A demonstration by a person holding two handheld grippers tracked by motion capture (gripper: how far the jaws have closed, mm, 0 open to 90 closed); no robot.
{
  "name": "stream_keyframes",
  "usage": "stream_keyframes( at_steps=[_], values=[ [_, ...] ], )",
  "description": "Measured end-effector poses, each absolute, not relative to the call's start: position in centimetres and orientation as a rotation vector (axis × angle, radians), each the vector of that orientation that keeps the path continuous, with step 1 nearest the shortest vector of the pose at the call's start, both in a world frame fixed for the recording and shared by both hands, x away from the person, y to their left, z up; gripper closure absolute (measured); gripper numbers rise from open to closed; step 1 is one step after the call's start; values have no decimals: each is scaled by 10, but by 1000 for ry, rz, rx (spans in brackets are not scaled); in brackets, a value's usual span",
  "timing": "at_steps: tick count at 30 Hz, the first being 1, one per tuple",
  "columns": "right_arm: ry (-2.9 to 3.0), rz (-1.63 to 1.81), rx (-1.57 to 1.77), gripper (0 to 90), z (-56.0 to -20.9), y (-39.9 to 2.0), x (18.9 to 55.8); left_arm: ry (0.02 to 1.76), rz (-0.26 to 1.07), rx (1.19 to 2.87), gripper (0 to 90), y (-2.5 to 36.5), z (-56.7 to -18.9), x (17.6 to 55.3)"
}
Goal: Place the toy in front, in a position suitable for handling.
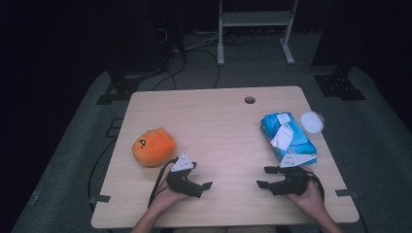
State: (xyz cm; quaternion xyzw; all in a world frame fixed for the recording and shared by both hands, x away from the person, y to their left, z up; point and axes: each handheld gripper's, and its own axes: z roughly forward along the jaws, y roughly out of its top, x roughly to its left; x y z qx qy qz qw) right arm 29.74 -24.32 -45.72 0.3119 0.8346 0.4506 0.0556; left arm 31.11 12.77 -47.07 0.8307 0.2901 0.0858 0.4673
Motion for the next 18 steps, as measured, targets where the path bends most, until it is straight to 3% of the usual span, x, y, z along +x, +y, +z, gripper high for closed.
stream_keyframes(
  at_steps=[18],
  values=[
    [2534,1374,943,317,-457,-241,298,701,231,1989,31,136,-451,310]
  ],
)
